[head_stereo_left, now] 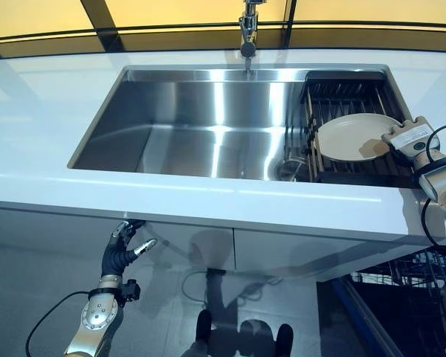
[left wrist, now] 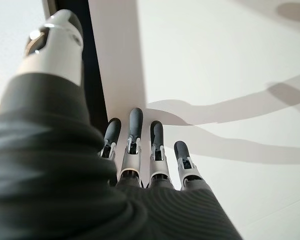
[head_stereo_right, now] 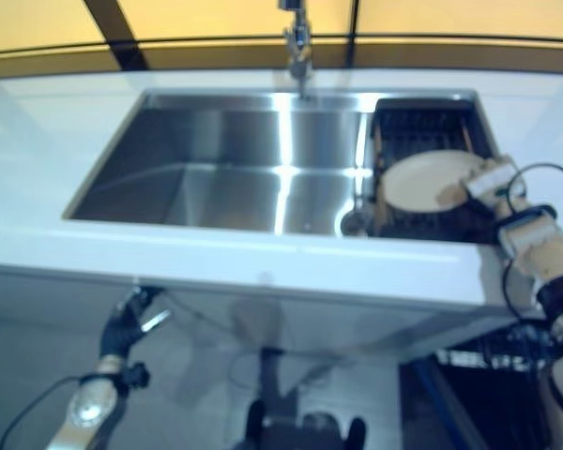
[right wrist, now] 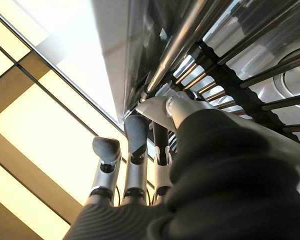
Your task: Take plates into dishwasher
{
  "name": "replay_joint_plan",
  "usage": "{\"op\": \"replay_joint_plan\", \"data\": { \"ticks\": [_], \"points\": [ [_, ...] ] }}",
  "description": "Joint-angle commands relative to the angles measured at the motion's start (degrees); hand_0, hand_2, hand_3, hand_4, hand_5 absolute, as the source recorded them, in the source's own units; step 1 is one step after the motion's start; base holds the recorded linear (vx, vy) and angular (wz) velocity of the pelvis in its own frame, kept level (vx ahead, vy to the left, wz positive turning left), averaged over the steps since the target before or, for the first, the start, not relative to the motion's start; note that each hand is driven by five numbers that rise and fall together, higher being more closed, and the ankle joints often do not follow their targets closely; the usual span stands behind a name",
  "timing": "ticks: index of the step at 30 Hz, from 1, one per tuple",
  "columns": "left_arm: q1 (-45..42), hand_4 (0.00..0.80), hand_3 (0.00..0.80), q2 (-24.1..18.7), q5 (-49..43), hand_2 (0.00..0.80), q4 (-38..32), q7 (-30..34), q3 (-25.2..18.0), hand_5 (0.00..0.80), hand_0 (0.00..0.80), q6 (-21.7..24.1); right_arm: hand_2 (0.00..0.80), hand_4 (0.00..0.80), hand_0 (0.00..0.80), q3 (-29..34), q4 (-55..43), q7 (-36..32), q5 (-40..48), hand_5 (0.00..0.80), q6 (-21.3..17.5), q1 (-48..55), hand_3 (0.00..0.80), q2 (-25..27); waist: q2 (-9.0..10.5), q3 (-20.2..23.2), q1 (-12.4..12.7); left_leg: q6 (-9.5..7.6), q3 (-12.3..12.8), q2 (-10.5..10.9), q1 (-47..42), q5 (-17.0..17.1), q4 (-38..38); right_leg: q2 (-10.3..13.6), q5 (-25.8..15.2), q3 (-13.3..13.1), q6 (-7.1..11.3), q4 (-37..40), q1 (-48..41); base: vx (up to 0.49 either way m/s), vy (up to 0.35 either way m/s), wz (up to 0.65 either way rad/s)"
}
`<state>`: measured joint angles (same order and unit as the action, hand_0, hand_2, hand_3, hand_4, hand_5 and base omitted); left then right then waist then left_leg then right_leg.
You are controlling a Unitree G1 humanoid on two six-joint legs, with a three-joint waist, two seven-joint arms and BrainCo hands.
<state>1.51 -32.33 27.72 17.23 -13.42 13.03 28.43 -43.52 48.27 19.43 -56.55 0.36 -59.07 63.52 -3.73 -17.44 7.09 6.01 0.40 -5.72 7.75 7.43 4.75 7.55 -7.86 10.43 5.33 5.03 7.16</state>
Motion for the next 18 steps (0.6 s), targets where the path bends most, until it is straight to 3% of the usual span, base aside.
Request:
{"op": "replay_joint_plan", "data": {
  "ticks": [1,6,12,18],
  "points": [
    [7.0,0.0,0.0,-2.0,-0.7,0.0,-4.7,0.0,0.8,0.0,0.0,3.9,0.8,0.8,0.8,-5.0,2.4,2.0,4.6,0.8,0.4,0.8,0.8,-2.2,1.45,-3.4,0.1,-0.69,-1.5,-0.3,-0.3,-0.2,0.2,4.3,-2.1,-0.1,2.84,-1.0,1.2,0.0,0.0,0.0],
    [6.8,0.0,0.0,-1.7,-0.5,0.0,-4.4,0.2,1.0,0.0,0.0,3.8,0.8,0.8,0.8,-3.8,1.3,2.4,11.1,0.8,-1.4,1.4,0.8,-1.9,1.6,-2.9,-0.2,-0.61,-1.5,-0.5,-0.6,-0.2,0.2,4.2,-2.0,-0.1,2.78,-0.9,0.8,0.0,0.0,0.0],
    [5.6,0.0,0.0,-0.4,-0.3,0.0,-4.2,1.3,0.3,0.0,0.0,3.4,0.8,0.8,0.8,1.4,-2.8,-2.1,27.0,0.8,-4.8,2.9,0.8,-1.4,2.11,-1.7,-0.9,-0.31,-1.3,-0.9,-1.7,-0.4,0.2,3.8,-1.7,-0.4,2.54,-0.7,-0.3,0.019,0.031,0.0],
    [4.1,0.0,0.0,1.3,-0.2,0.0,-3.6,1.4,0.1,0.0,0.0,2.0,0.8,0.8,0.8,6.7,-5.3,-5.7,36.6,0.8,-6.7,4.6,0.8,-1.1,2.77,-0.3,-1.3,-0.14,-1.2,-1.4,-3.2,-0.6,0.2,3.4,-1.2,-0.9,2.23,-0.5,-1.8,0.057,0.046,0.0]
  ]
}}
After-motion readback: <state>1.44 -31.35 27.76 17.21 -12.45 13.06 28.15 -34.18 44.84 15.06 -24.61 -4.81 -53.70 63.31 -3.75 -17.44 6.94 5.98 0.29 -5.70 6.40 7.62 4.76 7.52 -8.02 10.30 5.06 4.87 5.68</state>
